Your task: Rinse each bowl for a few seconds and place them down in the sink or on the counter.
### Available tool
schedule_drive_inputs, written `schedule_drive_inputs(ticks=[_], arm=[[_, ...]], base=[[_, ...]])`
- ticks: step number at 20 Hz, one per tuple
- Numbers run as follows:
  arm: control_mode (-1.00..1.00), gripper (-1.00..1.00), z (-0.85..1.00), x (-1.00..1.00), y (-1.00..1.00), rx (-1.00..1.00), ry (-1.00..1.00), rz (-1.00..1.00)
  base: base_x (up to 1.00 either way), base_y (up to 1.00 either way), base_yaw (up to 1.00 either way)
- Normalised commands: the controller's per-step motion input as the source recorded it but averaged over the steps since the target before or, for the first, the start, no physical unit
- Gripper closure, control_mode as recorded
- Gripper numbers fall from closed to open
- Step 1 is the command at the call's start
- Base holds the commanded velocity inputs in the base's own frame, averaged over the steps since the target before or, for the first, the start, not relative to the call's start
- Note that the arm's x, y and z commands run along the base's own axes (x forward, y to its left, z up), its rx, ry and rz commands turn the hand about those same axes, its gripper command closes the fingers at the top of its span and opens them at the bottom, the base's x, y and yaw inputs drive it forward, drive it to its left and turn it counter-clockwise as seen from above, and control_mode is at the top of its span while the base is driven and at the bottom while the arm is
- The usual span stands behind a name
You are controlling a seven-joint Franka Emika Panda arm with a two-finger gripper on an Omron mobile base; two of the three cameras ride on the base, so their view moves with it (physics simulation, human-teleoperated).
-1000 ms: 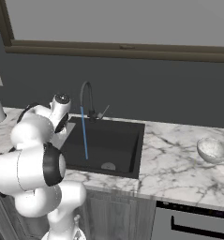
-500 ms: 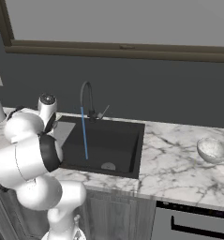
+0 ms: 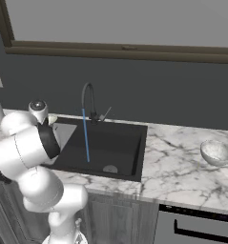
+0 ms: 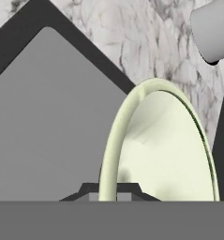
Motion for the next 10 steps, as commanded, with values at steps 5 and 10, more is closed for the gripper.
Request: schedule_drive_inputs(ticks=[5,10], arm=[[-1.0,1.0,-0.23,0.13,0.13,0.0,0.0,-0.06],[-1.0,1.0,-0.22,0.11,0.12,0.0,0.0,-0.07]], base=[[0.0,0.0,0.0],[0.0,0.0,0.0]])
